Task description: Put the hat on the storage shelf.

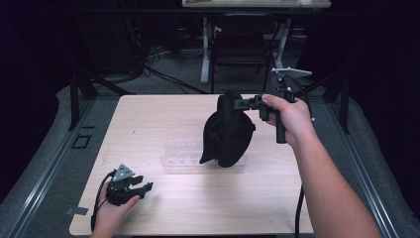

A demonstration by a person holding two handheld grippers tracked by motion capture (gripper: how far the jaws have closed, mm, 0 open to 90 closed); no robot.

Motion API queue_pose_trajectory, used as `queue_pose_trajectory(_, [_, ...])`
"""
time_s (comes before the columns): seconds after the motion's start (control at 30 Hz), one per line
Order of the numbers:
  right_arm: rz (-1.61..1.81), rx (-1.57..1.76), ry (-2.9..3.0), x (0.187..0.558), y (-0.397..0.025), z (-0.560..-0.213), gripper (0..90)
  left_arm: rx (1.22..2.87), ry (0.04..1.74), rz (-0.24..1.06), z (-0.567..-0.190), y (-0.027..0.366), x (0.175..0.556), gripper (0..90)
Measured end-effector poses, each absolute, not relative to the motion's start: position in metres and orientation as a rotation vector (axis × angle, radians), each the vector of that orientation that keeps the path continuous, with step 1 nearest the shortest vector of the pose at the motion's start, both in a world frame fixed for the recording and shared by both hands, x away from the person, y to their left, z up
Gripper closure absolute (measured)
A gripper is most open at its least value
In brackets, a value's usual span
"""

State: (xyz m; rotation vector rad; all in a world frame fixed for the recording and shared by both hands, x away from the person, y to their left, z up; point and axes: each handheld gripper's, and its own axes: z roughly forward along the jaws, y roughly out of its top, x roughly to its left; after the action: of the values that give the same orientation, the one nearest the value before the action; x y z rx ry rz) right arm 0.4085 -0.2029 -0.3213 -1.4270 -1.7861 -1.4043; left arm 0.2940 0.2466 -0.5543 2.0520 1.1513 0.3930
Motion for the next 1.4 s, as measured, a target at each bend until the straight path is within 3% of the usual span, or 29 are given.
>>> queue_pose_trajectory(0.5, [-1.403,-1.425,-1.764,0.413,-0.196,-0.328,88.2,2.029,1.053,0.426,-0.535,0.228,0.291,51.4])
queue_pose_trajectory(1.4, [-1.435,-1.415,-1.744,0.417,-0.183,-0.331,87.6,2.020,0.804,0.441,-0.486,0.148,0.305,56.2])
